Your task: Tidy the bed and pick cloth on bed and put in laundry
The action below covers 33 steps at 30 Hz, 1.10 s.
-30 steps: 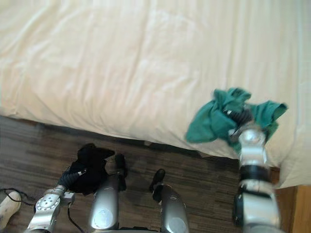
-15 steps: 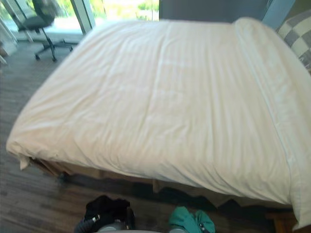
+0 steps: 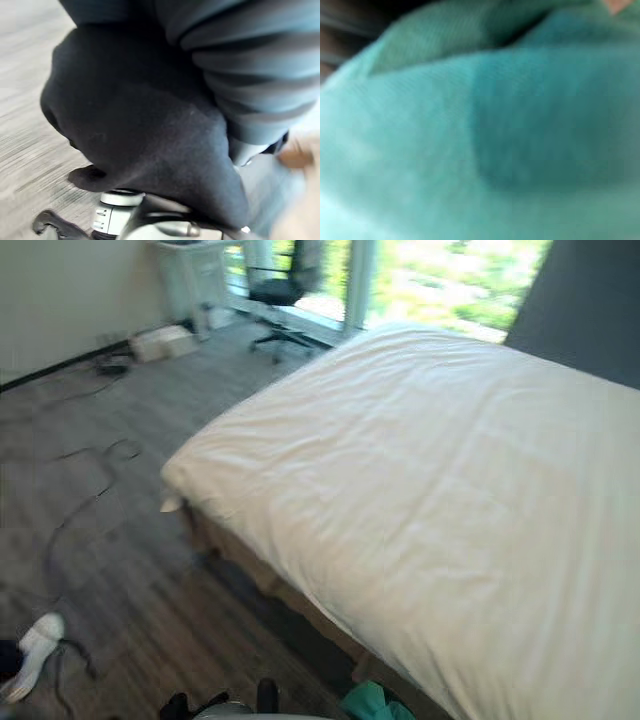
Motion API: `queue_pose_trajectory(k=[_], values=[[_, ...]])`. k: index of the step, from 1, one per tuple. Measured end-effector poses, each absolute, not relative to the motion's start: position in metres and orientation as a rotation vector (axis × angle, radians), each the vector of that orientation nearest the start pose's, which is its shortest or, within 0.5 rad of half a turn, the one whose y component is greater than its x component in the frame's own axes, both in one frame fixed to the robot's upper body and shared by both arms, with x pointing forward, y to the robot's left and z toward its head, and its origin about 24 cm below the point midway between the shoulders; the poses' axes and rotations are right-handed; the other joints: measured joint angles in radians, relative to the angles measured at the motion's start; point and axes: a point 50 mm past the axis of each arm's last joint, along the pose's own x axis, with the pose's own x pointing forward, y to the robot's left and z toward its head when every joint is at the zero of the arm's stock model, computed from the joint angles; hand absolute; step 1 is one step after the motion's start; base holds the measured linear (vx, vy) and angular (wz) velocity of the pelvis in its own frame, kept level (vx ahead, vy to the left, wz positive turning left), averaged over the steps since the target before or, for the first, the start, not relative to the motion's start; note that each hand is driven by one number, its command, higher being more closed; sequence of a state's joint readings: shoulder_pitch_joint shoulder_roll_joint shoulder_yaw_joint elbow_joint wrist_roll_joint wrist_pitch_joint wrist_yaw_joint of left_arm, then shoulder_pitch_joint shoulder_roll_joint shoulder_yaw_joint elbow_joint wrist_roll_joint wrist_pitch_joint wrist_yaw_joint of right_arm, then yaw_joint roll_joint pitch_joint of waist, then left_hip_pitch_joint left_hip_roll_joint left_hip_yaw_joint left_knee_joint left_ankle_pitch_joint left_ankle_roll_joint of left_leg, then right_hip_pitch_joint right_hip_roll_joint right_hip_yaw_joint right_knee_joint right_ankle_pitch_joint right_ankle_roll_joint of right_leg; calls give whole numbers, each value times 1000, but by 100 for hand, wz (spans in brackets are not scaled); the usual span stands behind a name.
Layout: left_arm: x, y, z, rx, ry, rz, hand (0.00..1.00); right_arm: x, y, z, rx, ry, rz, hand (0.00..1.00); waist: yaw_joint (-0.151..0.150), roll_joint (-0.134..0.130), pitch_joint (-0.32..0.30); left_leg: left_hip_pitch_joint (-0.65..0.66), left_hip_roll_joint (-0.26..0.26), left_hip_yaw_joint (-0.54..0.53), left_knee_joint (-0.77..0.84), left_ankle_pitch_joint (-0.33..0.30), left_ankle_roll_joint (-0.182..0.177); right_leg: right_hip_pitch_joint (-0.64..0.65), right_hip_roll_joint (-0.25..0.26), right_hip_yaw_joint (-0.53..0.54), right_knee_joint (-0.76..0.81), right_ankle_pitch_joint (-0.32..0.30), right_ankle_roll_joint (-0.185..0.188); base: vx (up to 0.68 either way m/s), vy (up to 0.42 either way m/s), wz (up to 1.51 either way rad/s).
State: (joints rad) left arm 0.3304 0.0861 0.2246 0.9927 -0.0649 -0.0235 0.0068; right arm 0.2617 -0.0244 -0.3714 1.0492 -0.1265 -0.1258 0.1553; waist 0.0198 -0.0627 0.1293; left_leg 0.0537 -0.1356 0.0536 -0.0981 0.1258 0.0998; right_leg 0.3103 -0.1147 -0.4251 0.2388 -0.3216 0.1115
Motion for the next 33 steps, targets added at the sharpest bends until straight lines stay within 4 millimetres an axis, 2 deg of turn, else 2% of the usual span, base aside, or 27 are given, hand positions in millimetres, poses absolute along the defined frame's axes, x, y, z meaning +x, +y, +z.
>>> queue_pose_trajectory(k=[1,2,3,4,5,6,7,8,9,10,12,15,16,18,19,20,21,22,24,25,26,27,28,33], values=[[5,215,-165,-98,1238,381,100,31,-205,-166,113,1136,-214,100,5,47,0,-4,8,-90,1,20,13,-49,5,8,129,9,-40,206,-31,205],[15,214,-164,-102,1197,374,100,46,-209,-163,95,1093,-197,100,-5,64,12,-14,8,-167,2,61,15,-80,24,12,134,-54,-117,255,-55,239],[26,212,-163,-105,1157,362,100,55,-213,-161,89,1066,-191,100,-3,74,16,-39,-8,-184,8,109,21,-94,28,-10,59,-51,-123,153,-49,206],[35,212,-161,-106,1125,351,100,61,-216,-160,88,1049,-190,100,-2,74,19,-49,-27,-160,11,139,27,-94,22,-33,-23,-36,-111,85,-4,168],[52,210,-158,-111,1061,328,100,66,-219,-157,86,1026,-195,100,8,66,21,-58,-33,-40,29,89,49,-89,-8,-92,-148,81,-108,41,39,179],[60,207,-157,-118,1035,297,100,66,-220,-157,96,1022,-206,100,5,105,27,-72,41,190,145,-93,62,-60,-1,-204,-126,132,-111,40,61,181],[63,204,-156,-106,1033,254,100,66,-222,-157,98,1026,-204,100,3,110,25,-68,76,278,224,-173,54,-38,-14,-265,-110,126,-105,43,31,166],[64,207,-156,-102,1035,237,100,69,-222,-157,99,1028,-189,100,2,94,26,-73,96,314,297,-227,29,-13,-40,-310,-101,108,-94,97,-35,146],[66,206,-156,-104,1049,225,100,70,-225,-157,88,1046,-179,100,-9,96,28,-79,140,317,347,-260,-3,12,-71,-358,-68,90,-63,97,-51,118],[68,205,-157,-105,1052,217,100,69,-226,-158,88,1049,-182,100,-12,97,27,-84,138,317,349,-268,-11,16,-84,-365,-48,79,-47,106,7,112],[69,205,-159,-74,1089,169,100,67,-227,-158,100,1062,-196,100,-6,103,14,-57,71,258,236,-214,10,-14,-125,-373,14,90,-29,104,105,88],[76,211,-159,-25,1103,132,100,69,-227,-159,129,1071,-219,100,-12,84,21,-34,30,184,158,-172,26,-21,-149,-371,77,115,-10,96,33,84],[78,213,-158,-16,1105,123,100,68,-226,-160,142,1082,-227,100,-10,76,26,-14,24,153,141,-165,31,-22,-163,-364,136,136,-9,142,18,83],[77,215,-159,-34,1125,116,100,66,-226,-161,150,1081,-240,100,-8,72,31,27,24,91,128,-163,34,-46,-193,-317,295,177,-57,158,32,89],[79,216,-159,-17,1132,97,100,66,-226,-160,155,1074,-247,100,-20,70,37,43,28,45,128,-163,35,-86,-181,-231,371,121,-54,145,10,113],[82,216,-159,-9,1139,71,100,66,-225,-161,167,1074,-248,100,-28,65,36,55,40,1,128,-162,36,-125,-138,-139,371,62,-35,132,-4,115],[83,215,-159,-9,1139,65,100,66,-224,-161,178,1074,-253,100,-29,65,37,64,47,-17,128,-161,36,-141,-115,-105,358,43,-33,99,-21,102],[83,216,-159,-11,1145,54,100,64,-222,-162,200,1076,-264,100,-28,65,38,76,59,-46,128,-162,28,-161,-76,-43,307,25,-30,65,-17,84],[82,216,-159,-11,1148,46,100,63,-221,-162,213,1078,-266,100,-27,57,41,101,57,-68,133,-174,5,-170,-58,24,191,33,-29,31,-37,58],[84,215,-159,-12,1141,44,100,63,-220,-162,226,1078,-262,100,-20,45,40,106,43,-68,137,-186,-15,-172,-66,45,115,75,-31,8,-93,12],[82,216,-159,-14,1145,51,100,63,-218,-163,243,1077,-260,100,-15,34,35,104,32,-62,135,-200,-26,-175,-75,60,63,143,-41,12,-121,-2],[80,218,-159,-20,1149,65,100,62,-216,-163,259,1079,-264,100,-11,29,33,102,36,-22,135,-218,-20,-165,-81,63,22,159,-39,15,-87,-6],[62,211,-164,-111,1166,140,100,44,-216,-165,246,1135,-243,100,-9,49,20,174,63,94,-4,-136,-37,-93,-22,83,-190,226,-34,8,-37,-4],[62,211,-164,-112,1166,142,100,44,-216,-165,248,1135,-245,100,-12,49,21,173,64,102,-4,-137,-39,-94,-20,88,-194,226,-34,0,0,-3]])
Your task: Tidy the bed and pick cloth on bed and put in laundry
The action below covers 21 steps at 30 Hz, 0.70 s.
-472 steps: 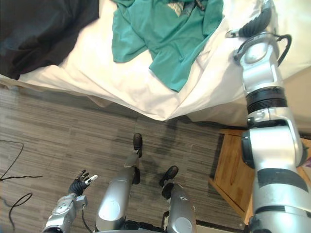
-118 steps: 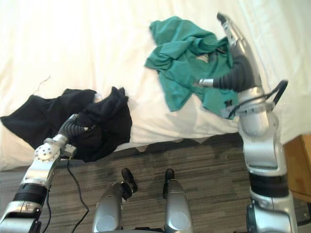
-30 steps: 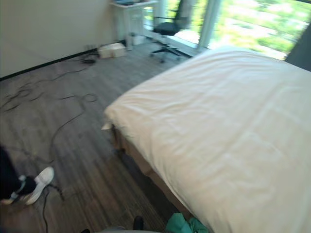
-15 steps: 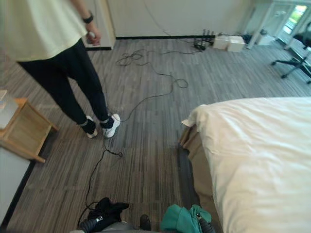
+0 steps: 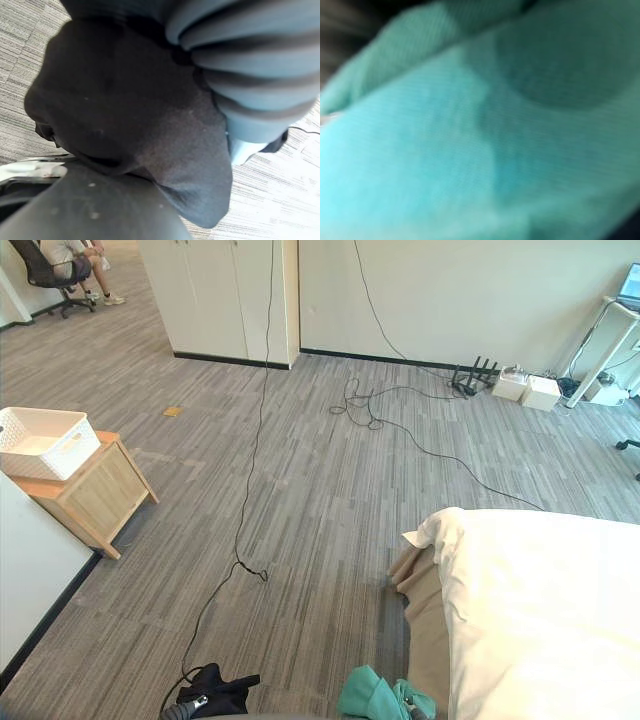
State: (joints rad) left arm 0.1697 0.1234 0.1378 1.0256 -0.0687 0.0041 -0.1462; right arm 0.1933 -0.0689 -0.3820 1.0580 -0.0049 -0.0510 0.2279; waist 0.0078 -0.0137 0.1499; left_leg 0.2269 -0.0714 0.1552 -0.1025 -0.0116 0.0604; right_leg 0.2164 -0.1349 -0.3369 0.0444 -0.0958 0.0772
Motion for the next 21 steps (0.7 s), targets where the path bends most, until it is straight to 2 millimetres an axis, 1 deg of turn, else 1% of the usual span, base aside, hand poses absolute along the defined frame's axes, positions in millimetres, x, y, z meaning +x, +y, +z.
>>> queue_pose_trajectory(k=[3,5,6,8,9,10,11,12,13,14,15,16,17,18,19,20,21], values=[[60,212,-164,-136,1154,164,100,43,-214,-165,264,1131,-254,100,-1,-1,0,1,5,16,0,-4,-6,-2,8,22,-12,2,-3,2,-4,-17],[58,213,-164,-158,1147,189,100,42,-212,-166,296,1121,-274,100,-6,-2,-1,1,8,25,-1,-6,-9,-2,13,27,-17,4,-5,11,-22,-15],[55,214,-164,-178,1143,213,100,41,-211,-166,319,1117,-289,100,-13,-5,-3,0,11,27,-1,-8,-10,-2,16,30,-22,4,-6,22,-35,-9],[53,214,-164,-188,1134,229,100,39,-210,-167,349,1120,-309,100,-16,-8,-3,0,14,29,-1,-11,-14,-2,21,38,-26,4,-7,29,-35,-10],[52,215,-164,-201,1131,248,100,38,-209,-168,367,1119,-322,100,-16,-8,-4,1,16,29,0,-16,-13,-4,24,42,-23,0,-10,45,-30,-10],[50,215,-165,-204,1128,266,100,37,-209,-168,380,1116,-333,100,-16,-9,-6,1,14,28,0,-27,-12,-12,20,44,6,-21,-13,54,-18,-7],[49,215,-164,-202,1126,268,100,37,-209,-168,396,1111,-346,100,-15,-16,-8,1,4,26,5,-36,-8,-36,4,42,57,-56,-3,87,26,7],[48,217,-164,-197,1126,267,100,36,-209,-168,410,1108,-357,100,-16,-25,-11,-3,-5,17,16,-54,1,-61,-24,30,136,-94,15,123,17,29],[50,218,-164,-192,1125,267,100,30,-209,-168,417,1117,-374,100,-22,-32,-3,-11,-8,-5,63,-94,22,-123,-64,39,320,-130,51,132,30,40],[50,218,-164,-190,1123,263,100,30,-210,-168,423,1111,-385,100,-19,-33,-3,-35,-8,-7,129,-132,26,-213,-97,77,519,-123,50,136,10,39],[51,219,-163,-187,1118,264,100,32,-210,-168,429,1101,-390,100,-18,-35,2,-54,-8,-16,194,-169,34,-308,-119,116,710,-78,26,102,31,29],[51,221,-163,-183,1118,268,100,32,-210,-167,430,1099,-391,100,-19,-31,11,-60,-7,-26,231,-192,40,-360,-124,143,807,-42,9,156,1,33],[53,223,-163,-181,1118,272,100,32,-208,-168,440,1099,-392,100,-23,-37,14,-61,9,-37,295,-233,46,-423,-107,183,925,-72,14,144,-19,37],[51,222,-163,-184,1123,277,100,30,-205,-168,461,1102,-400,100,-21,-35,13,-56,25,-46,323,-250,37,-445,-90,188,945,-105,13,216,-45,48],[51,223,-162,-194,1119,292,100,27,-200,-169,493,1106,-413,100,-18,-33,13,-38,38,-60,326,-258,29,-454,-73,171,896,-135,6,245,-73,50],[51,223,-162,-206,1117,308,100,24,-197,-170,519,1109,-430,100,-19,-32,16,-26,53,-76,320,-265,17,-452,-61,134,791,-147,-8,263,-92,44],[51,223,-162,-213,1117,315,100,23,-196,-170,530,1109,-438,100,-19,-31,16,-21,61,-84,317,-268,11,-449,-53,116,730,-147,-8,299,-127,33]])
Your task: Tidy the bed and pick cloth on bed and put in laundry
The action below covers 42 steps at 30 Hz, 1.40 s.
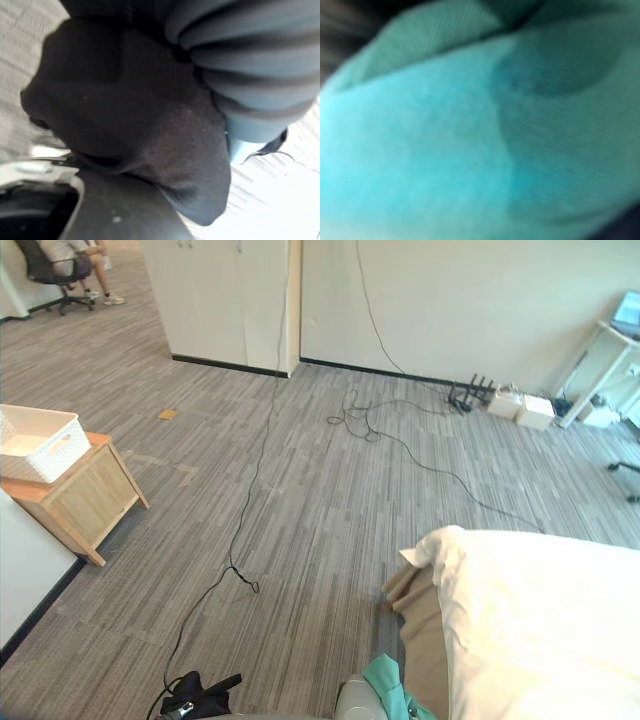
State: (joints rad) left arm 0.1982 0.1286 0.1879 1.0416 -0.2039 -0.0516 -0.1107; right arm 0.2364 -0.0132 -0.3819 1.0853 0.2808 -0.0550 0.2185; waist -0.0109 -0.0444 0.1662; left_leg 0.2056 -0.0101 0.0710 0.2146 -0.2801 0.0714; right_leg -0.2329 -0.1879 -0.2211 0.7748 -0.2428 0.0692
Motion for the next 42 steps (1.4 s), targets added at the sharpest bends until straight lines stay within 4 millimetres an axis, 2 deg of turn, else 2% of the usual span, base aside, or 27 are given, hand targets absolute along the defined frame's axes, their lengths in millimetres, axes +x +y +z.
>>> queue_pose_trajectory(k=[2,4,6,7,9,11,13,15,16,17,18,20,21,22,23,24,25,26,28,30,31,33,34,35,37,39,42], values=[[53,221,-163,-226,1113,320,100,23,-196,-170,542,1106,-444,100,1,12,8,23,33,-14,-7,-16,-25,6,31,-51,-183,6,-4,396,-192,14],[59,216,-163,-222,1106,298,100,28,-199,-168,541,1089,-436,100,-1,40,33,72,90,-19,-12,-58,-62,-17,59,-85,-310,65,-17,424,-239,5],[60,215,-163,-212,1102,291,100,24,-197,-168,549,1099,-430,100,1,36,34,118,109,-18,-20,-96,-94,-36,34,-80,-320,112,-16,400,-294,12],[59,213,-163,-220,1106,295,100,20,-197,-168,554,1102,-436,100,0,45,40,154,129,-21,-16,-133,-110,-43,20,-94,-259,98,-71,334,-271,22],[57,208,-164,-213,1110,280,100,18,-202,-167,544,1107,-447,100,-2,59,31,154,155,-7,46,-116,-110,-42,25,-116,-172,-17,-82,399,-307,30],[58,205,-163,-222,1087,294,100,18,-208,-167,542,1110,-462,100,-3,80,16,47,202,-6,264,-54,-107,-9,47,-151,-175,-78,-104,489,-404,36],[66,202,-161,-240,1037,313,100,19,-217,-165,518,1110,-466,100,-1,105,12,-150,268,-62,647,82,-133,56,105,-181,-236,-107,-122,427,-386,27],[67,201,-159,-258,1002,347,100,24,-223,-165,489,1115,-449,100,8,125,27,-273,318,-61,937,87,-133,160,163,-183,-317,-115,-122,384,-252,-7],[67,203,-159,-261,993,358,100,27,-223,-166,481,1125,-434,100,9,121,29,-323,319,-60,1009,82,-128,216,178,-183,-362,-116,-122,457,-255,-10],[71,205,-157,-259,972,358,100,29,-221,-166,467,1131,-417,100,15,112,31,-389,287,-56,1025,78,-127,274,186,-182,-422,-115,-121,499,-242,-12],[77,206,-154,-257,940,343,100,35,-221,-166,450,1123,-397,100,26,103,34,-465,227,-39,945,59,-122,334,189,-173,-487,-111,-114,499,-192,-25],[83,204,-152,-284,911,328,100,54,-227,-163,401,1092,-361,100,40,100,62,-483,146,43,621,19,-120,421,180,-147,-541,-66,-122,495,-64,-59],[82,204,-153,-286,914,324,100,59,-228,-162,384,1076,-346,100,46,97,63,-468,121,81,452,32,-109,440,168,-146,-540,-64,-116,463,53,-68],[83,204,-152,-287,911,319,100,65,-227,-161,365,1053,-328,100,51,95,63,-453,94,138,236,103,-89,472,161,-143,-554,-77,-96,462,93,-47],[84,204,-152,-288,910,316,100,67,-227,-160,359,1040,-323,100,53,95,63,-446,87,163,137,152,-83,491,159,-142,-564,-87,-87,476,105,-50],[83,205,-152,-292,911,314,100,70,-222,-160,352,1024,-311,100,61,81,63,-415,74,202,50,297,-39,540,143,-134,-585,-110,-63,542,125,-30],[80,209,-152,-293,917,313,100,71,-218,-161,361,1015,-308,100,59,60,54,-387,33,224,24,315,8,578,117,-124,-606,-114,-45,595,110,14],[87,212,-152,-268,914,283,100,68,-212,-162,377,1011,-310,100,45,45,40,-402,11,222,60,297,49,600,103,-136,-641,-77,-9,709,161,51],[102,213,-149,-243,899,243,100,78,-208,-162,383,998,-300,100,45,44,41,-456,21,260,184,268,81,623,102,-121,-679,11,17,609,198,50],[101,211,-151,-245,912,240,100,84,-206,-161,383,992,-293,100,60,49,34,-460,36,295,256,238,75,630,94,-94,-643,88,35,373,152,12],[98,209,-153,-242,932,233,100,83,-205,-162,378,1000,-300,100,67,58,17,-424,23,289,220,205,69,613,84,-94,-585,105,40,338,130,22],[96,204,-155,-220,964,193,100,84,-210,-161,356,1008,-332,100,57,69,-2,-319,-28,244,126,86,82,516,31,-91,-258,106,59,491,164,45],[97,207,-154,-212,962,193,100,87,-209,-161,356,1002,-334,100,56,54,5,-300,-48,242,117,75,88,473,-1,-81,-141,119,71,480,106,43],[99,209,-154,-199,972,190,100,91,-211,-160,352,988,-342,100,56,41,20,-247,-84,219,98,59,94,383,-53,-51,92,129,78,272,32,42],[95,203,-157,-175,1008,152,100,92,-222,-157,338,962,-387,100,36,63,27,-140,-97,169,46,37,77,264,-85,-50,332,96,31,320,41,55],[92,201,-158,-177,1024,147,100,92,-228,-154,326,934,-398,100,24,77,15,-60,-96,108,-21,23,53,113,-80,-49,383,66,18,323,-2,63],[99,204,-156,-173,1016,144,100,82,-225,-155,341,933,-411,100,12,61,22,12,-77,9,-37,12,41,-18,-64,-48,248,1,2,297,-125,107]])
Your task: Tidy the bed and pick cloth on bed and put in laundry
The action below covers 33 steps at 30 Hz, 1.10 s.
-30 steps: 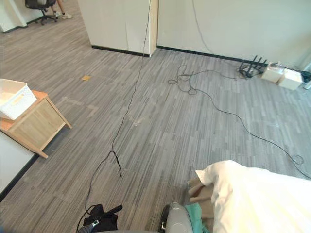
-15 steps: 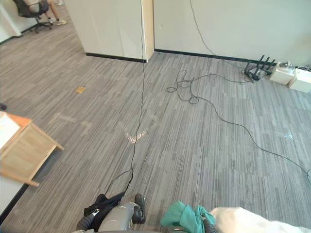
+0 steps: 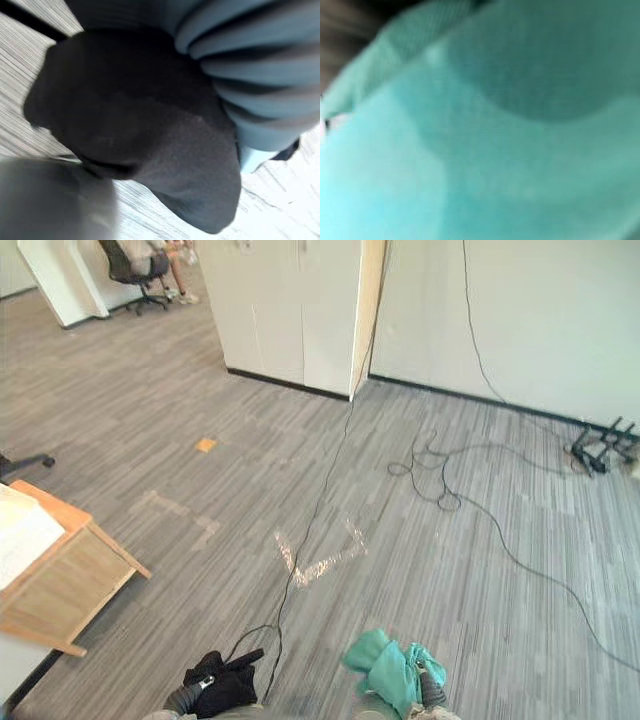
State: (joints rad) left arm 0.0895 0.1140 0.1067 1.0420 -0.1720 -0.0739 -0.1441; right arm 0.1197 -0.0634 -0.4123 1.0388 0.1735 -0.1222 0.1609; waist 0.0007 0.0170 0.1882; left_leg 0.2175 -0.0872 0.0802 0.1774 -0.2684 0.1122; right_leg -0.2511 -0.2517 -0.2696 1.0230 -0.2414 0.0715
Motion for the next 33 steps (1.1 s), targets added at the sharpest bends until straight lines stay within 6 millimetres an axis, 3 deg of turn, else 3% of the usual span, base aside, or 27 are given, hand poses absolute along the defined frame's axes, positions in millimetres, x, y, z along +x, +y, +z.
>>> queue_pose_trajectory(k=[2,4,5,6,7,10,11,13,15,17,19,21,22,23,24,25,27,30,33], values=[[102,200,-156,-184,1010,142,100,66,-220,-159,362,961,-429,100,-10,0,0,36,37,-78,0,-18,-25,-26,14,-13,-238,-1,-5,492,-286,145],[106,193,-155,-204,987,131,100,62,-218,-160,381,965,-437,100,-6,0,1,63,90,-132,6,-61,-68,-29,31,10,-598,89,11,464,-302,112],[107,191,-154,-210,981,133,100,63,-217,-159,379,964,-430,100,-4,-2,3,69,101,-147,15,-80,-81,-30,36,23,-655,117,10,488,-370,79],[108,189,-154,-226,976,147,100,64,-213,-159,364,962,-400,100,-5,-7,8,90,126,-162,41,-127,-104,-26,40,53,-687,190,26,508,-423,66],[108,187,-155,-229,980,167,100,66,-216,-158,330,952,-380,100,-7,-4,11,111,161,-175,63,-157,-124,-31,53,50,-597,207,-12,592,-518,60],[105,177,-157,-255,987,185,100,84,-223,-150,246,883,-331,100,-13,30,4,70,212,-173,217,-137,-129,-71,59,3,-387,11,-42,460,-405,28],[104,176,-157,-265,987,194,100,84,-224,-150,233,884,-325,100,-12,36,0,37,221,-173,290,-121,-132,-63,65,-11,-380,-11,-49,483,-420,43],[103,179,-157,-325,956,273,100,86,-228,-149,157,906,-269,100,-9,59,11,-174,291,-198,724,54,-181,64,111,-91,-443,-66,-65,489,-458,76],[108,184,-151,-319,891,288,100,88,-229,-149,97,931,-212,100,1,67,26,-302,326,-176,951,49,-177,208,152,-155,-545,-76,-74,329,-288,69],[112,190,-148,-295,854,285,100,94,-224,-151,66,956,-150,100,25,49,27,-385,283,-123,956,36,-169,322,159,-188,-652,-70,-72,386,-285,43],[114,189,-146,-300,835,277,100,106,-222,-150,66,942,-120,100,53,40,32,-439,242,-27,829,5,-159,408,164,-209,-746,-41,-75,365,-169,16],[116,188,-146,-320,827,273,100,118,-216,-148,74,925,-83,100,61,40,36,-438,175,114,444,17,-142,489,157,-253,-810,-34,-70,429,-66,31],[115,188,-146,-321,832,272,100,119,-216,-148,73,923,-80,100,58,40,36,-430,156,152,330,58,-133,511,156,-273,-820,-37,-61,474,-51,60],[115,187,-147,-327,838,273,100,117,-214,-149,79,929,-77,100,58,39,37,-406,124,225,130,220,-68,555,160,-298,-836,-50,-34,475,-45,75],[117,192,-146,-320,839,281,100,112,-205,-153,99,954,-68,100,69,7,30,-351,69,271,45,260,5,594,135,-320,-858,-49,-3,549,-49,105],[117,192,-147,-309,853,269,100,111,-203,-154,100,957,-57,100,59,-15,22,-343,41,306,12,277,28,613,120,-353,-881,-27,34,438,-21,113],[119,195,-146,-304,870,270,100,107,-201,-156,116,973,-71,100,55,-28,25,-347,19,381,37,256,64,651,119,-374,-913,25,78,432,35,108],[117,198,-148,-304,906,276,100,112,-202,-155,95,970,-76,100,71,-26,20,-328,1,372,33,223,100,662,122,-370,-879,98,89,366,2,68],[112,200,-151,-289,947,289,100,109,-202,-156,97,997,-90,100,71,-21,9,-265,1,324,33,166,85,596,74,-322,-592,154,92,340,-13,63]])
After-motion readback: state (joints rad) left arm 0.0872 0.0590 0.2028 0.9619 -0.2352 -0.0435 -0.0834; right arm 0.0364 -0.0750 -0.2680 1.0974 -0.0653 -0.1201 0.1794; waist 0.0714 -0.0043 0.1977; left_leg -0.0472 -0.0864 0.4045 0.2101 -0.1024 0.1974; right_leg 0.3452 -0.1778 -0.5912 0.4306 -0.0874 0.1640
